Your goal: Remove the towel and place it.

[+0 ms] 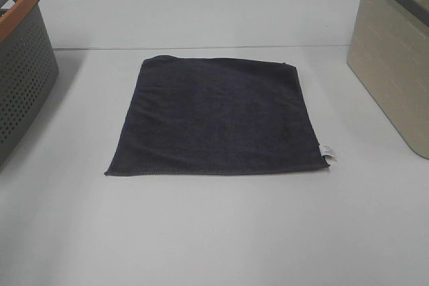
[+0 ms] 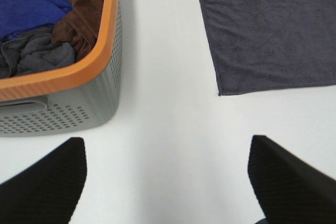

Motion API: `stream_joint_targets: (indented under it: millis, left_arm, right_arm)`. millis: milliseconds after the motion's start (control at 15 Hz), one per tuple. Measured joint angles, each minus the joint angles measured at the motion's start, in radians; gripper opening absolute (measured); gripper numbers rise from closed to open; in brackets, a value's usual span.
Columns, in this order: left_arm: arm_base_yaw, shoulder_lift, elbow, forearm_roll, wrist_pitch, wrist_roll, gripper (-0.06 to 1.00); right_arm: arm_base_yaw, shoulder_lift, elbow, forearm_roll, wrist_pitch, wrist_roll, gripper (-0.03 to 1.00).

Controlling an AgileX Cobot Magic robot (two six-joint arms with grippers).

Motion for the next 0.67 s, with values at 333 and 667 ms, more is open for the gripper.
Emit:
stream_joint_targets:
  millis: [333, 667]
  left_arm:
    - [0.0, -0.247, 0.164, -0.035, 0.017, 0.0, 0.78]
    - [0.0, -0.44, 0.169, -0.037, 0.025, 0.003, 0.78]
  right_arm:
    - [0.0, -0.244, 0.184, 0.014, -0.029, 0.0, 0.72]
    - [0.0, -0.417, 0.233, 0.085, -0.092, -0.008, 0.72]
